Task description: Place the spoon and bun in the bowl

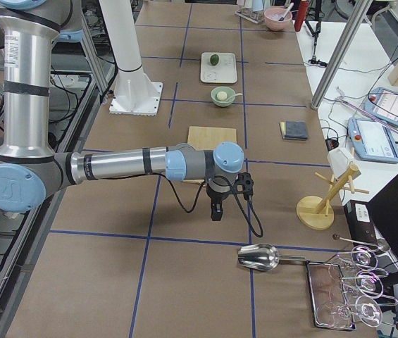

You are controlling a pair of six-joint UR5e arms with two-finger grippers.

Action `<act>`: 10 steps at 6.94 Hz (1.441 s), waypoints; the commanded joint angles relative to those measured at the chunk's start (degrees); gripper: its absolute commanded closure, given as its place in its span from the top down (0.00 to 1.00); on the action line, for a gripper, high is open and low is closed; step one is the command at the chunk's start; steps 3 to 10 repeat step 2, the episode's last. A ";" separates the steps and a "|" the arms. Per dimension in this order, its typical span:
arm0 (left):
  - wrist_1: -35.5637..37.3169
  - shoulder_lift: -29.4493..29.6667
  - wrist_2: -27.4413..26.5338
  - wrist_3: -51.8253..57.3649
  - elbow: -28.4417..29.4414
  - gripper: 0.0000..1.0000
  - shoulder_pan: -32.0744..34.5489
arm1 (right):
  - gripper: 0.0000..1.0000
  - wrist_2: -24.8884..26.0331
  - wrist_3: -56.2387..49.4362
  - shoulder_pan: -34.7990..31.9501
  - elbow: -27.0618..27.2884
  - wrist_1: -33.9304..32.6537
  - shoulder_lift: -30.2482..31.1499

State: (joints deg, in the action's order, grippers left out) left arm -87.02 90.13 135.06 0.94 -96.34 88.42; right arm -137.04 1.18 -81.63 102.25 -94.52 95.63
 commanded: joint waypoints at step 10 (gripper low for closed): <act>0.01 0.92 -0.06 0.03 0.36 1.00 0.08 | 1.00 1.94 -2.14 -1.68 -0.21 -0.13 -2.37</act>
